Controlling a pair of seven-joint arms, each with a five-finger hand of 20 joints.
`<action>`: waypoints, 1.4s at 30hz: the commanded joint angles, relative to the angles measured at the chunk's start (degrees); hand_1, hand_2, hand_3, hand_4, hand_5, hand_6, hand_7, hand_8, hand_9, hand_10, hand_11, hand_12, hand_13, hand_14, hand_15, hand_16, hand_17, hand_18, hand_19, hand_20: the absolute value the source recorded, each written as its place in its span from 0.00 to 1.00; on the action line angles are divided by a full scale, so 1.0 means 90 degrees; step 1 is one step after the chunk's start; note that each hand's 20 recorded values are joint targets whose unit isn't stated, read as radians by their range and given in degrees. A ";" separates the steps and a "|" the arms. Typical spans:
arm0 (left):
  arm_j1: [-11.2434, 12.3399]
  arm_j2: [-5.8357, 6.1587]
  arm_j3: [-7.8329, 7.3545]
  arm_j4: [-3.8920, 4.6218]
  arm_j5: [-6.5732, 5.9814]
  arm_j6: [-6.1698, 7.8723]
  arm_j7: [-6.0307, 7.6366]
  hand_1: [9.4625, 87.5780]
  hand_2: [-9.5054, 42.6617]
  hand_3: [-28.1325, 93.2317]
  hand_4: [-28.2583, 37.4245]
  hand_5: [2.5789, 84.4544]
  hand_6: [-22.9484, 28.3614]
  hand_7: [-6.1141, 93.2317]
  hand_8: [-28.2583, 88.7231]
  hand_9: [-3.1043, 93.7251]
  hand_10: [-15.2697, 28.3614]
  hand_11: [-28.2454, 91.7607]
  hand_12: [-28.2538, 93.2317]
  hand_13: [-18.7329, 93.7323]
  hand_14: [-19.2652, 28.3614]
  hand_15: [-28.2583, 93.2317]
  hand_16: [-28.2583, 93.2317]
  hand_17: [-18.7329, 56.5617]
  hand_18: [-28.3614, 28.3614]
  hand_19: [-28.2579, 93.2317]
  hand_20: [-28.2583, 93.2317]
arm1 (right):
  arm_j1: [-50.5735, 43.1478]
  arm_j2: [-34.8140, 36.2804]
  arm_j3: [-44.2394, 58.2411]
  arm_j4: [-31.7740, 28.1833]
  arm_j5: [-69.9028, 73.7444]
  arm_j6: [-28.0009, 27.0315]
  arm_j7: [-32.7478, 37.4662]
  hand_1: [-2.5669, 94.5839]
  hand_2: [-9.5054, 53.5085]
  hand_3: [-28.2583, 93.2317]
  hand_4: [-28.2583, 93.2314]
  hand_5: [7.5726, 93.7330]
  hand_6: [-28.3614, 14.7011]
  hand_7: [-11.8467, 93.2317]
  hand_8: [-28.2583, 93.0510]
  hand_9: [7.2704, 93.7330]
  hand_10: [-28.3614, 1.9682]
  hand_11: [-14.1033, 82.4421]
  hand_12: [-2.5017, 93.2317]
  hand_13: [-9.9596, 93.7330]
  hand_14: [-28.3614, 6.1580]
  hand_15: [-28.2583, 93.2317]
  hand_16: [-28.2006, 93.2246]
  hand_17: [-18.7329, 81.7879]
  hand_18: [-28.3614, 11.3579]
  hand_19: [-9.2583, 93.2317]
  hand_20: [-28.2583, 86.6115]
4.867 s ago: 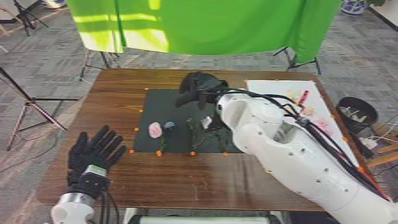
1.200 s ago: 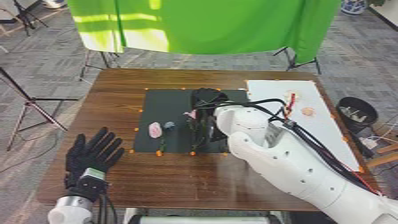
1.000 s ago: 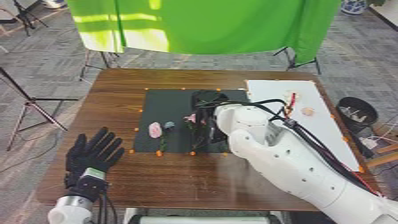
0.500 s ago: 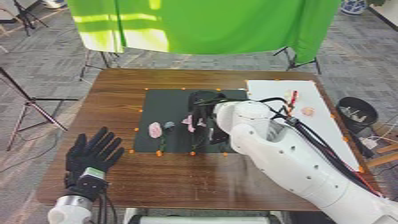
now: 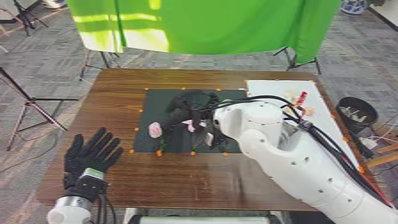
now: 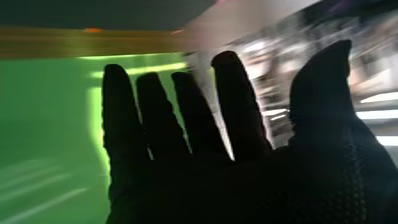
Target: Arrange flowers
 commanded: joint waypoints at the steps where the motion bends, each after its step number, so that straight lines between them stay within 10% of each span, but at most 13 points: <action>1: -0.0067 0.0054 0.0304 0.0031 0.0833 0.0468 -0.0113 0.18 0.59 0.69 0.00 0.43 0.62 0.16 0.17 0.32 0.70 0.41 0.27 0.33 0.73 0.49 0.16 0.15 0.73 0.49 0.29 | 0.0038 -0.0657 -0.0461 0.0274 0.0115 -0.0231 0.0476 0.20 0.49 0.85 0.01 0.48 0.69 0.27 0.11 0.27 0.45 0.16 0.13 0.28 0.37 0.24 0.41 0.27 0.34 0.36 0.38; 5: -0.0103 0.0100 0.0453 0.0003 0.1283 0.0785 -0.0129 0.27 0.58 0.58 0.00 0.42 0.62 0.16 0.17 0.29 0.69 0.40 0.27 0.29 0.71 0.46 0.17 0.15 0.72 0.47 0.30 | 0.0043 -0.0828 -0.0558 0.0429 0.0009 -0.0389 0.0636 0.16 0.53 0.84 0.01 0.50 0.69 0.30 0.09 0.21 0.45 0.15 0.12 0.23 0.39 0.19 0.44 0.24 0.38 0.32 0.37; 10: -0.0113 0.0095 0.0446 0.0016 0.1254 0.0704 -0.0164 0.29 0.57 0.55 0.00 0.40 0.61 0.15 0.17 0.27 0.67 0.40 0.27 0.27 0.69 0.44 0.18 0.15 0.72 0.46 0.30 | -0.0049 -0.0935 -0.0586 0.0562 -0.0069 -0.0552 0.0744 0.11 0.53 0.85 0.00 0.51 0.68 0.30 0.09 0.19 0.45 0.14 0.12 0.22 0.39 0.17 0.46 0.23 0.38 0.32 0.37; 18: -0.0167 0.0142 0.0417 0.0047 0.0733 0.0705 0.0069 0.32 0.57 0.51 0.00 0.41 0.61 0.16 0.17 0.27 0.68 0.41 0.27 0.28 0.68 0.45 0.18 0.16 0.72 0.45 0.31 | -0.0110 -0.1079 -0.0594 0.0725 -0.0030 -0.0835 0.0786 0.10 0.53 0.83 0.00 0.56 0.70 0.31 0.08 0.17 0.45 0.14 0.12 0.21 0.40 0.15 0.48 0.23 0.39 0.31 0.37; 42: -0.0175 0.0028 0.0385 0.0085 0.0599 0.0596 -0.0039 0.24 0.59 0.61 0.00 0.42 0.63 0.16 0.17 0.28 0.70 0.43 0.27 0.29 0.71 0.49 0.17 0.15 0.73 0.48 0.31 | -0.0294 -0.1043 -0.0383 0.0921 0.0673 -0.0030 0.0604 0.15 0.46 0.83 0.00 0.45 0.78 0.26 0.11 0.14 0.46 0.12 0.12 0.22 0.39 0.13 0.49 0.22 0.37 0.30 0.35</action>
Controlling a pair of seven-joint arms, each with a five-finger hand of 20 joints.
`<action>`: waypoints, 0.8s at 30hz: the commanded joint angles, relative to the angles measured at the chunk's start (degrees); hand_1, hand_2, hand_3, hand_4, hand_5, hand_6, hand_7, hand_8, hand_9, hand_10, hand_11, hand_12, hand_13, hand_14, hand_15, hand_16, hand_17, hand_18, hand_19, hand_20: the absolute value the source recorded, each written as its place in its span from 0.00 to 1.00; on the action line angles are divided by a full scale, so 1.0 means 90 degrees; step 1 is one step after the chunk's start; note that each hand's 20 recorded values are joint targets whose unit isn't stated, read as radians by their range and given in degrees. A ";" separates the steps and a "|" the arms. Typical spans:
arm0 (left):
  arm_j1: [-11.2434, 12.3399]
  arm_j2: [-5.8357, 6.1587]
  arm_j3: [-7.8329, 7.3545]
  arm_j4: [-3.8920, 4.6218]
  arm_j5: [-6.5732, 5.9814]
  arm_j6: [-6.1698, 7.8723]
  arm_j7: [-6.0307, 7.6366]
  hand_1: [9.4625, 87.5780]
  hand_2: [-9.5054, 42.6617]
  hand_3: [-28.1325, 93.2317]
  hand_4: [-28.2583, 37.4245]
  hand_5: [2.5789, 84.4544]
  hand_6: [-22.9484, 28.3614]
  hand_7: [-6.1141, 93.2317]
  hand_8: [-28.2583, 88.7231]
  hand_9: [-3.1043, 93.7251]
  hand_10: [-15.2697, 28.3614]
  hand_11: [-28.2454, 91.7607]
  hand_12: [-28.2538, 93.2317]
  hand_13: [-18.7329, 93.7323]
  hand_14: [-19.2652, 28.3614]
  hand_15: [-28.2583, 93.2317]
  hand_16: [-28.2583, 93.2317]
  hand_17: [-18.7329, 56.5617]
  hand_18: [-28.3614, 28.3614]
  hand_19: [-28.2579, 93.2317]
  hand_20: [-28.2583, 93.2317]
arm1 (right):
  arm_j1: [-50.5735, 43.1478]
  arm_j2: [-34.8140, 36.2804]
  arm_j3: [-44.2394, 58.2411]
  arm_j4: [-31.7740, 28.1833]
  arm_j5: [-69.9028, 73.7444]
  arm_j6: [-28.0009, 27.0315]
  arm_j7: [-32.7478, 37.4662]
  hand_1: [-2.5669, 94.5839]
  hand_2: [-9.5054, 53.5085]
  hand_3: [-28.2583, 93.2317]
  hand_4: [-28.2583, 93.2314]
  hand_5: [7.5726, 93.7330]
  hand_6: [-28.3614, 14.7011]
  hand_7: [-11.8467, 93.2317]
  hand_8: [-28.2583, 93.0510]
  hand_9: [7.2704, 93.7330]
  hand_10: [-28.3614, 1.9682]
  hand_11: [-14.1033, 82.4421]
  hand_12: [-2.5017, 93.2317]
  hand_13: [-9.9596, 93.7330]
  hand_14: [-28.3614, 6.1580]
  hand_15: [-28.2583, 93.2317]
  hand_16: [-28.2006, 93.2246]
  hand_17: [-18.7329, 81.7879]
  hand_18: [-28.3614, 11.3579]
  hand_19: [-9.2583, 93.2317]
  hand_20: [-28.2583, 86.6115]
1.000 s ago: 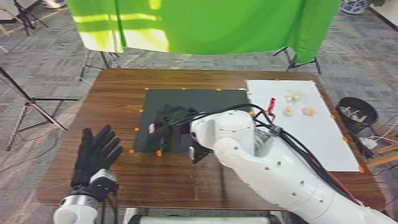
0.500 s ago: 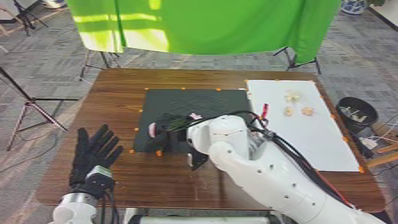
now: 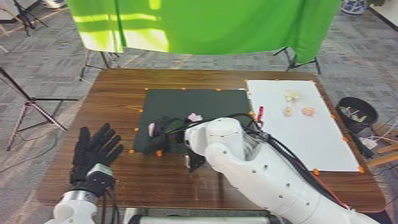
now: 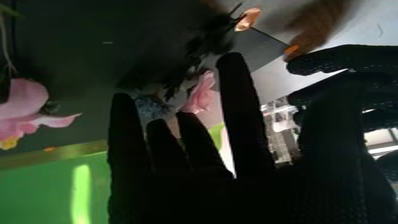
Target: Arrange flowers
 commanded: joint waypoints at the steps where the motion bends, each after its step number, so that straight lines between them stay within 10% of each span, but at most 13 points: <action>1: 0.0217 -0.0105 -0.0006 0.0093 -0.0098 -0.0027 -0.0090 0.24 0.59 0.61 0.00 0.42 0.64 0.16 0.17 0.28 0.70 0.43 0.27 0.29 0.72 0.49 0.17 0.15 0.73 0.48 0.31 | -0.0145 0.0148 0.0252 -0.0126 0.0638 0.0544 -0.0259 0.16 0.45 0.84 0.00 0.45 0.79 0.25 0.11 0.15 0.45 0.12 0.12 0.22 0.39 0.13 0.49 0.22 0.37 0.30 0.35; 24: 0.0316 -0.0166 -0.0125 0.0052 -0.0296 -0.0147 0.0076 0.25 0.59 0.60 0.00 0.43 0.66 0.16 0.18 0.29 0.73 0.43 0.28 0.29 0.75 0.52 0.16 0.13 0.75 0.51 0.28 | -0.0573 0.1121 0.1501 -0.1056 0.1494 0.1337 -0.0362 0.20 0.33 0.84 0.01 0.51 0.79 0.19 0.15 0.16 0.47 0.12 0.12 0.20 0.37 0.13 0.47 0.18 0.33 0.26 0.29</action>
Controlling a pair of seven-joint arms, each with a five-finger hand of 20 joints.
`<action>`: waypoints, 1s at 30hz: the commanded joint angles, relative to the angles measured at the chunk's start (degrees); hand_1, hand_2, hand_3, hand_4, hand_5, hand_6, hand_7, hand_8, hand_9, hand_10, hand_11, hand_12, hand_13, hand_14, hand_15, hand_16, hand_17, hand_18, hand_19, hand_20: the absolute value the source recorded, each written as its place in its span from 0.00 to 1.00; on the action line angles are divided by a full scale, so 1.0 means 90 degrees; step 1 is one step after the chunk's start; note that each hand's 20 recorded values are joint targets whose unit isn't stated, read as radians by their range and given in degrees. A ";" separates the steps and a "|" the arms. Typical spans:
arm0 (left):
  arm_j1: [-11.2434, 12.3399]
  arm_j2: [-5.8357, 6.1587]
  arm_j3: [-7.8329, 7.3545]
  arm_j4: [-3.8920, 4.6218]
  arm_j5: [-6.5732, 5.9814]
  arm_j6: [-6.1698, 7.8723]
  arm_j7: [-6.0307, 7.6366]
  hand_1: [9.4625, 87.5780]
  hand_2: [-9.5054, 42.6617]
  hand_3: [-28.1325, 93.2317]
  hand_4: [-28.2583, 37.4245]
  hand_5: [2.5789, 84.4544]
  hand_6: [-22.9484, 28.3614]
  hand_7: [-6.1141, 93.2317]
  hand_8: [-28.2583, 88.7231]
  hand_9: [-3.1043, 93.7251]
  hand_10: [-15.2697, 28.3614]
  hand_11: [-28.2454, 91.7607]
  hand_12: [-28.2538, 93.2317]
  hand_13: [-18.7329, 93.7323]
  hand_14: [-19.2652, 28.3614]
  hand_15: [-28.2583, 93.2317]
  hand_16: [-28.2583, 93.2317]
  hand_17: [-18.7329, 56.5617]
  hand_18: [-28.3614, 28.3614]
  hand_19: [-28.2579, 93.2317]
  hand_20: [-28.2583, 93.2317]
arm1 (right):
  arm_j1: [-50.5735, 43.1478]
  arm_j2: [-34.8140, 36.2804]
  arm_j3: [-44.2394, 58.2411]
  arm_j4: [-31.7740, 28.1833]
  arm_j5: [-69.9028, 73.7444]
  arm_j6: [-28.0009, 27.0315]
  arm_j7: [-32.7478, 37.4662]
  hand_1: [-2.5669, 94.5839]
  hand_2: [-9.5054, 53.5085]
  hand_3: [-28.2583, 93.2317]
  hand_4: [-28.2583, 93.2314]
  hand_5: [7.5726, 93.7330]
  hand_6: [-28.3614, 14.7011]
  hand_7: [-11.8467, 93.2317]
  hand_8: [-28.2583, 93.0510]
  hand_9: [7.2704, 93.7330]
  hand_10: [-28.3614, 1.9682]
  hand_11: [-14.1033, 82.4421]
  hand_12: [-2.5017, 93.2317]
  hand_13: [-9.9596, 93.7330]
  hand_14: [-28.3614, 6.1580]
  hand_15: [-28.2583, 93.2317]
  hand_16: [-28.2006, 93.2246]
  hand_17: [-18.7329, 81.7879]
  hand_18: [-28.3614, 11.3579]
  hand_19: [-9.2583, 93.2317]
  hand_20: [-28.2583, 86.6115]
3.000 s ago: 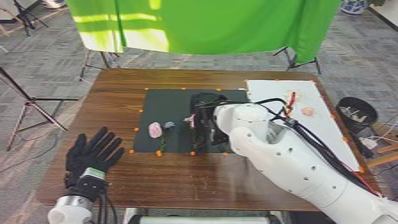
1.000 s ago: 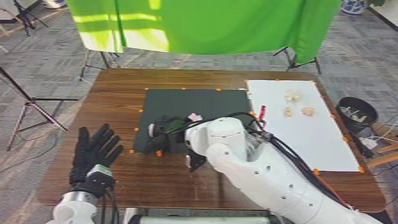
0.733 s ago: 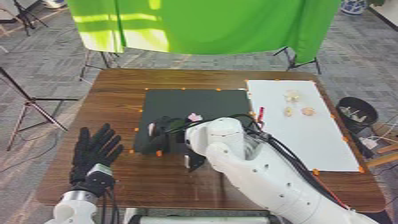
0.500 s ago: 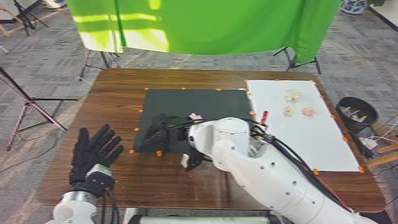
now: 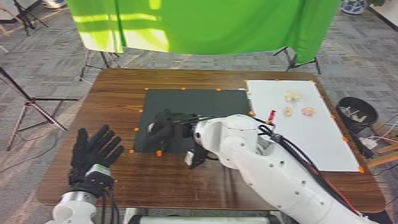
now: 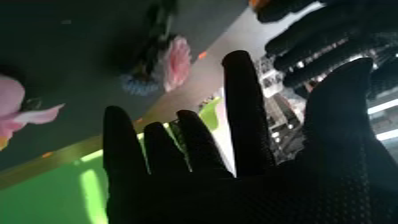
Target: Arrange flowers
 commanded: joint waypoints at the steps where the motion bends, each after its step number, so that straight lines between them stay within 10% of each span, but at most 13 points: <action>1: 0.0297 -0.0079 -0.0082 0.0041 -0.0139 -0.0106 0.0083 0.25 0.59 0.60 0.00 0.43 0.66 0.16 0.18 0.29 0.72 0.43 0.28 0.29 0.75 0.52 0.16 0.13 0.75 0.51 0.28 | -0.0322 0.1036 0.1059 -0.0831 0.0361 0.0939 -0.0050 0.20 0.31 0.84 0.01 0.51 0.78 0.19 0.15 0.16 0.47 0.12 0.12 0.21 0.37 0.14 0.47 0.20 0.34 0.26 0.30; 10: 0.0463 -0.0036 -0.0183 -0.0008 -0.0246 -0.0153 0.0383 0.28 0.59 0.55 0.00 0.42 0.65 0.15 0.18 0.29 0.72 0.42 0.28 0.29 0.75 0.50 0.16 0.13 0.75 0.50 0.29 | -0.0898 0.2732 0.2672 -0.0934 0.0317 0.1431 0.1094 0.26 0.23 0.84 0.01 0.24 0.65 0.18 0.16 0.19 0.48 0.13 0.13 0.25 0.36 0.18 0.45 0.25 0.33 0.28 0.34; 22: 0.0496 -0.0006 -0.0121 -0.0032 -0.0357 -0.0115 0.0494 0.27 0.60 0.56 0.00 0.43 0.64 0.15 0.18 0.30 0.72 0.41 0.28 0.30 0.75 0.50 0.17 0.13 0.75 0.50 0.29 | -0.1149 0.3586 0.3200 -0.0346 0.0319 0.0677 0.2162 0.41 0.09 0.87 0.00 0.33 0.61 0.21 0.14 0.28 0.50 0.16 0.13 0.32 0.39 0.24 0.40 0.31 0.30 0.38 0.37; 30: 0.0502 -0.0066 -0.0134 -0.0044 -0.0312 -0.0089 0.0471 0.25 0.59 0.60 0.00 0.43 0.65 0.15 0.18 0.30 0.72 0.42 0.28 0.31 0.76 0.50 0.17 0.14 0.75 0.50 0.29 | -0.1476 0.3619 0.3278 -0.0327 0.0056 0.1024 0.1437 0.51 0.04 0.86 0.00 0.41 0.66 0.25 0.13 0.39 0.55 0.19 0.13 0.43 0.47 0.30 0.37 0.35 0.31 0.46 0.38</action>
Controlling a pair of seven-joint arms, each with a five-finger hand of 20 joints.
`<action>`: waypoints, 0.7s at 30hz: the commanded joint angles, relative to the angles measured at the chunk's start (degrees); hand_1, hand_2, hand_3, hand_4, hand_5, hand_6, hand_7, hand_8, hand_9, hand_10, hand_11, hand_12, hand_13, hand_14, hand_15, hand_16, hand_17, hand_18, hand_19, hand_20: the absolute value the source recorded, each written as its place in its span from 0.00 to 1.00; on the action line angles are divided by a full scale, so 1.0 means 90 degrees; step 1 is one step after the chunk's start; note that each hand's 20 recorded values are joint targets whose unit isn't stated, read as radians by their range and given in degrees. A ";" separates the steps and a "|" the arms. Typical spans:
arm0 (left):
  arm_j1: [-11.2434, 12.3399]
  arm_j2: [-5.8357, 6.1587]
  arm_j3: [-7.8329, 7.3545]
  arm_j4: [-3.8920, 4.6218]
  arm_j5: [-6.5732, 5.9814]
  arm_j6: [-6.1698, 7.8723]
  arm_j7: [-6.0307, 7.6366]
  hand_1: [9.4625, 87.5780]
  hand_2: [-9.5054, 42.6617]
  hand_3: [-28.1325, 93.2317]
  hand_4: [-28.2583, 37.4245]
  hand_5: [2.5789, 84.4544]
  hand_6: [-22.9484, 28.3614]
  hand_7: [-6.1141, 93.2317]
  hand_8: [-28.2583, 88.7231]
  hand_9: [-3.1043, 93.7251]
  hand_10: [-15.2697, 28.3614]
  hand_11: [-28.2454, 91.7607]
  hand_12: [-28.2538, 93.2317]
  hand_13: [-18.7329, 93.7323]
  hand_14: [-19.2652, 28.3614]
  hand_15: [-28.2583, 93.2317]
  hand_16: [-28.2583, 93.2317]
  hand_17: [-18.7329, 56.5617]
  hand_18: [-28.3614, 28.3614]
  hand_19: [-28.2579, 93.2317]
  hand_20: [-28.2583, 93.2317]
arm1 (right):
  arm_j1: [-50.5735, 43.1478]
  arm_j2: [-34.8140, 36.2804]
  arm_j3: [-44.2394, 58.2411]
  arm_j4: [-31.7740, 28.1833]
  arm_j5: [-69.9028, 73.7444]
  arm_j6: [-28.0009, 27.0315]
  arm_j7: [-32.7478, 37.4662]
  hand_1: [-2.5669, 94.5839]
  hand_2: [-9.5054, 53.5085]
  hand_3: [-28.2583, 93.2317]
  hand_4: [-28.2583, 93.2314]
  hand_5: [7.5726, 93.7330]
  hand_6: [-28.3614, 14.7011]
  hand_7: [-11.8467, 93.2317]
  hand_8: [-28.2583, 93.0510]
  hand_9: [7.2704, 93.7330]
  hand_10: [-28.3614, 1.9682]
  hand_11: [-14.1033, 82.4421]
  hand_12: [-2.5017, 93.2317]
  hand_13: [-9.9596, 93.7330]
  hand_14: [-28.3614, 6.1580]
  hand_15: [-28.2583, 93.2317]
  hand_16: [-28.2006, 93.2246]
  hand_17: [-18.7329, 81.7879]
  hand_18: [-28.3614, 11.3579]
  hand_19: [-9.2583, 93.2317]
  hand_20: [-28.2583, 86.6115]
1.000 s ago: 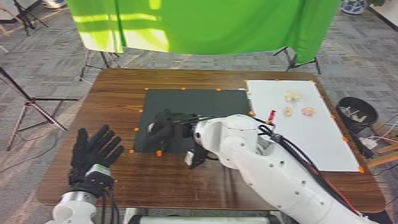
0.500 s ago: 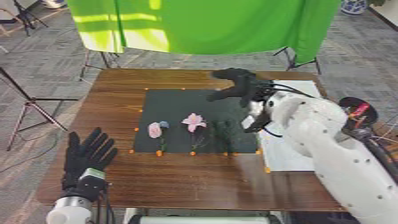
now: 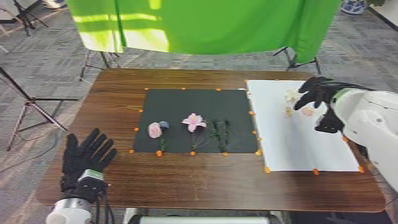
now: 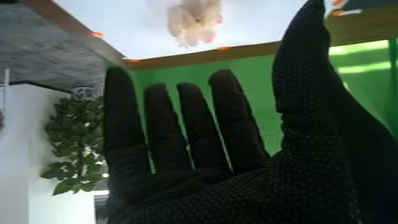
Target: Arrange flowers
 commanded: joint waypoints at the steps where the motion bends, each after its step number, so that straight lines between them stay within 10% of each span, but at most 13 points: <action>1: 0.0130 -0.0063 0.0011 0.0001 0.0042 0.0016 -0.0060 0.24 0.59 0.61 0.00 0.43 0.65 0.16 0.18 0.30 0.72 0.42 0.28 0.31 0.76 0.50 0.17 0.14 0.75 0.50 0.29 | -0.0267 0.0027 -0.0036 -0.0016 -0.0233 0.0464 -0.0678 0.51 0.04 0.86 0.00 0.41 0.67 0.25 0.12 0.39 0.56 0.19 0.13 0.44 0.48 0.31 0.37 0.36 0.31 0.46 0.38; 7: 0.0108 -0.0082 0.0008 0.0005 0.0092 -0.0036 -0.0175 0.15 0.56 0.73 0.00 0.43 0.65 0.16 0.17 0.31 0.72 0.43 0.28 0.32 0.75 0.51 0.16 0.14 0.75 0.50 0.29 | 0.0007 -0.0046 -0.0465 0.0123 -0.0441 0.0282 -0.0850 0.53 0.06 0.85 0.00 0.44 0.71 0.26 0.12 0.45 0.66 0.20 0.12 0.51 0.64 0.35 0.36 0.37 0.33 0.48 0.39; 21: 0.0089 -0.0072 0.0015 0.0014 0.0101 -0.0013 -0.0216 0.14 0.56 0.75 0.00 0.43 0.65 0.16 0.17 0.31 0.72 0.43 0.28 0.32 0.75 0.51 0.16 0.14 0.75 0.50 0.29 | 0.0104 -0.0255 -0.0890 0.0909 -0.0497 0.0385 -0.0635 0.60 0.07 0.82 0.00 0.50 0.73 0.25 0.12 0.51 0.69 0.22 0.13 0.58 0.65 0.38 0.34 0.42 0.35 0.74 0.43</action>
